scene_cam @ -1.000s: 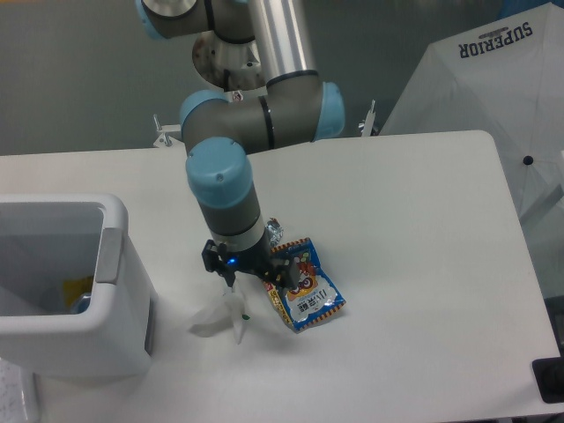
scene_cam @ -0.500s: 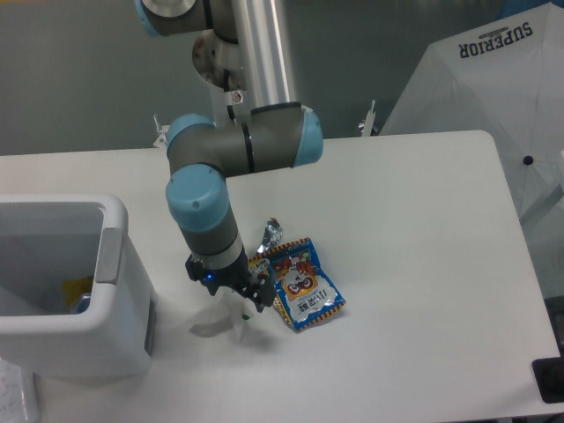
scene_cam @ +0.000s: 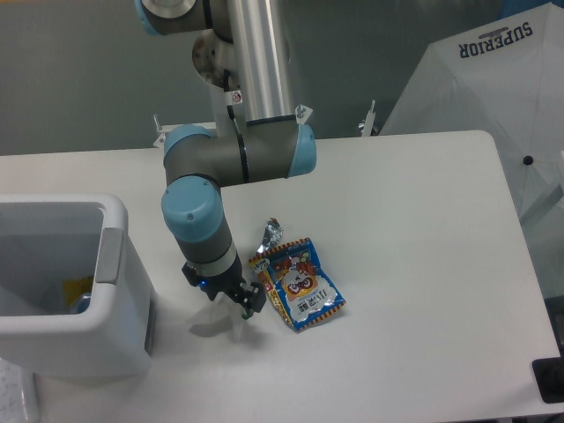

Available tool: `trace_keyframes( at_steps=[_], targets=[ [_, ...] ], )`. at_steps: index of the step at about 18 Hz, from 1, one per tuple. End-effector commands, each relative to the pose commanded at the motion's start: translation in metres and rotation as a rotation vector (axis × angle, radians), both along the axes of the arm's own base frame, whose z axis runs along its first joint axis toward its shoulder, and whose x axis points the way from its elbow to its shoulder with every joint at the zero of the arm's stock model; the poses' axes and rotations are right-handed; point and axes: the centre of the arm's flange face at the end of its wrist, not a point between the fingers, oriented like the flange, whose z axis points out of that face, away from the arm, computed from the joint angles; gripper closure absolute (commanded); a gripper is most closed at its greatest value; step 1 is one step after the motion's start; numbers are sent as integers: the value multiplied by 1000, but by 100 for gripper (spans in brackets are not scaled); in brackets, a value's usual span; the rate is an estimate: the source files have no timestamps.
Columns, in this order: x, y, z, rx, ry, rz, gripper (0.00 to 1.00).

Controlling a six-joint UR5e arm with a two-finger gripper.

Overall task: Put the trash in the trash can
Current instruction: 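Lower the gripper onto the white plastic wrapper and close on it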

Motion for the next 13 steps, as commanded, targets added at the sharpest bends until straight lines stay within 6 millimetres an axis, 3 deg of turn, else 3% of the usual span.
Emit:
trace_keyframes(
  at_steps=[1, 2, 10, 12, 13],
  targets=[
    [1, -1, -2, -4, -3, 0, 86],
    [0, -2, -2, -4, -3, 2, 98],
    [-11, -7, 6, 12, -6, 20, 100],
    [-20, -9, 14, 26, 0, 33, 100],
    [-26, -12, 32, 56, 11, 44, 100]
  ],
)
